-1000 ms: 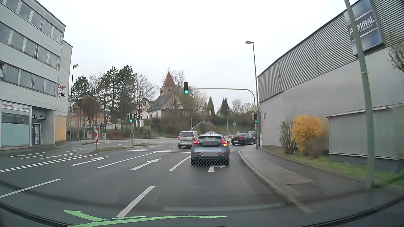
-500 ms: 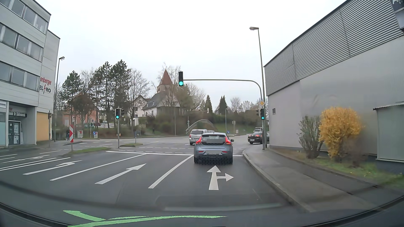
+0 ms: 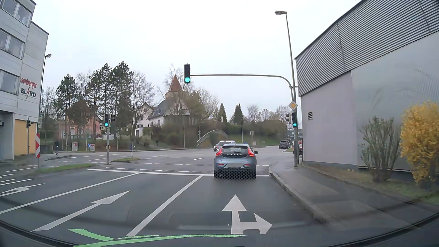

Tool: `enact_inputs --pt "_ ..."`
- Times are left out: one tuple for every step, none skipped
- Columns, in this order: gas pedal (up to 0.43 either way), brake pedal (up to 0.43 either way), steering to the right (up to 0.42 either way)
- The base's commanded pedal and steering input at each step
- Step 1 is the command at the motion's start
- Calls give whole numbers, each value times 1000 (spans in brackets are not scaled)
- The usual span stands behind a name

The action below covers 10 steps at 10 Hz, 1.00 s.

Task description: Follow the waypoints while adhering to traffic rules and regulations

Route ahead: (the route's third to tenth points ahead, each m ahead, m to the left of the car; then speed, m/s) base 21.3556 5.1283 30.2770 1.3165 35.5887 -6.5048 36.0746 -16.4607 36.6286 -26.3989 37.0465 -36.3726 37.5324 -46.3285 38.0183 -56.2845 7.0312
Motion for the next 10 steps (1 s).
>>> enact_inputs --pt "79 0 20" --pt "79 0 23" --pt "79 0 25" --pt "79 0 27" --pt "67 0 28" --pt "39 0 28" --pt "0 0 28" --pt "0 0 28" --pt "0 0 28" --pt "0 0 28"
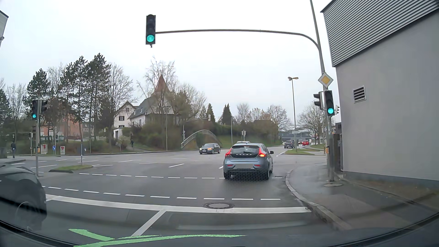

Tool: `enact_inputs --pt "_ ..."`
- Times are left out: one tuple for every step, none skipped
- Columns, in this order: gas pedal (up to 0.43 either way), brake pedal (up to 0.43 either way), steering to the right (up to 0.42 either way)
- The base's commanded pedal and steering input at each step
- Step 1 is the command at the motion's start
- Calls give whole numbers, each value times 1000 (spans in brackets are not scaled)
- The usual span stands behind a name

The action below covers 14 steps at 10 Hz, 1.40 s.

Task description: Follow the waypoints while adhering to traffic rules and regulations

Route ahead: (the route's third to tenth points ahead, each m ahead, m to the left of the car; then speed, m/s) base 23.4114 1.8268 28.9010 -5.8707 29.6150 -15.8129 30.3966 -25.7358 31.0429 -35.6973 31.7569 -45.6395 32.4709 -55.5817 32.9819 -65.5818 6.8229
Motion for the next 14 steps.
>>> enact_inputs --pt "0 0 28" --pt "0 0 29" --pt "0 0 29" --pt "0 0 30" --pt "0 0 31" --pt "0 0 32" --pt "0 0 34" --pt "0 0 39" --pt "0 0 45" --pt "0 0 50" --pt "0 0 58" --pt "0 0 67" --pt "0 0 74" --pt "0 0 81"
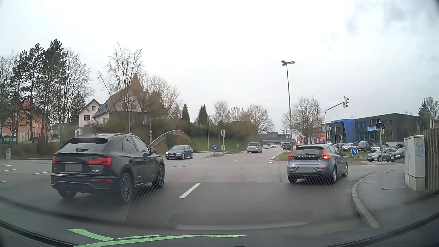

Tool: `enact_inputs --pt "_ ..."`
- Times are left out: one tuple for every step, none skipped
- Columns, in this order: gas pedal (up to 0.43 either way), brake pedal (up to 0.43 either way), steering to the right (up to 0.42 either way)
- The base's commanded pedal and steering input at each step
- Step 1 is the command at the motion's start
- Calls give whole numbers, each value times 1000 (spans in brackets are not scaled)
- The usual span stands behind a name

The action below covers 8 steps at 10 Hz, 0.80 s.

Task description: Follow the waypoints while adhering to traffic rules and regulations

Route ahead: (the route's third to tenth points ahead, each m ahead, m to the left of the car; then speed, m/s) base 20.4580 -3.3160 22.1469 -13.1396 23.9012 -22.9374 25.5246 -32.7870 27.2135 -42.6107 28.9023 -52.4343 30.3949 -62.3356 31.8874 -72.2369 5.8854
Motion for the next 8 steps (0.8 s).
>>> enact_inputs --pt "0 0 88" --pt "0 0 96" --pt "0 0 103" --pt "0 0 112" --pt "0 0 124" --pt "0 0 140" --pt "0 0 152" --pt "0 0 166"
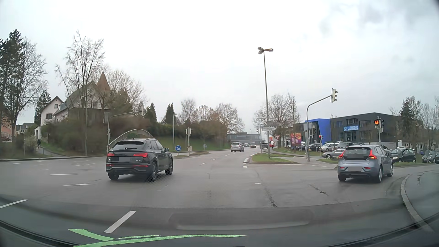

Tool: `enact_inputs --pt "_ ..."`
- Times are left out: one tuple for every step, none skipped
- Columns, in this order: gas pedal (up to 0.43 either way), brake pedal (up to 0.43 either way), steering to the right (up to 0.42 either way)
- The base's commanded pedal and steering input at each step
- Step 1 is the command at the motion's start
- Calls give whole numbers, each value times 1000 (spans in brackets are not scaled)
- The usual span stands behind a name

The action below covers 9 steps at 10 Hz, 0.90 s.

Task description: Follow the waypoints while adhering to traffic rules and regulations

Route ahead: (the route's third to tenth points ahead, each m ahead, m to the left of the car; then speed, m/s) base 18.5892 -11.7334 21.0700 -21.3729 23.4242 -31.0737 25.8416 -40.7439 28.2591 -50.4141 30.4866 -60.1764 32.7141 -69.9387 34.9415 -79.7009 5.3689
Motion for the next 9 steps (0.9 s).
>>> enact_inputs --pt "0 0 181" --pt "0 0 192" --pt "0 0 199" --pt "0 0 209" --pt "0 0 221" --pt "8 0 232" --pt "8 0 244" --pt "28 0 257" --pt "47 0 263"
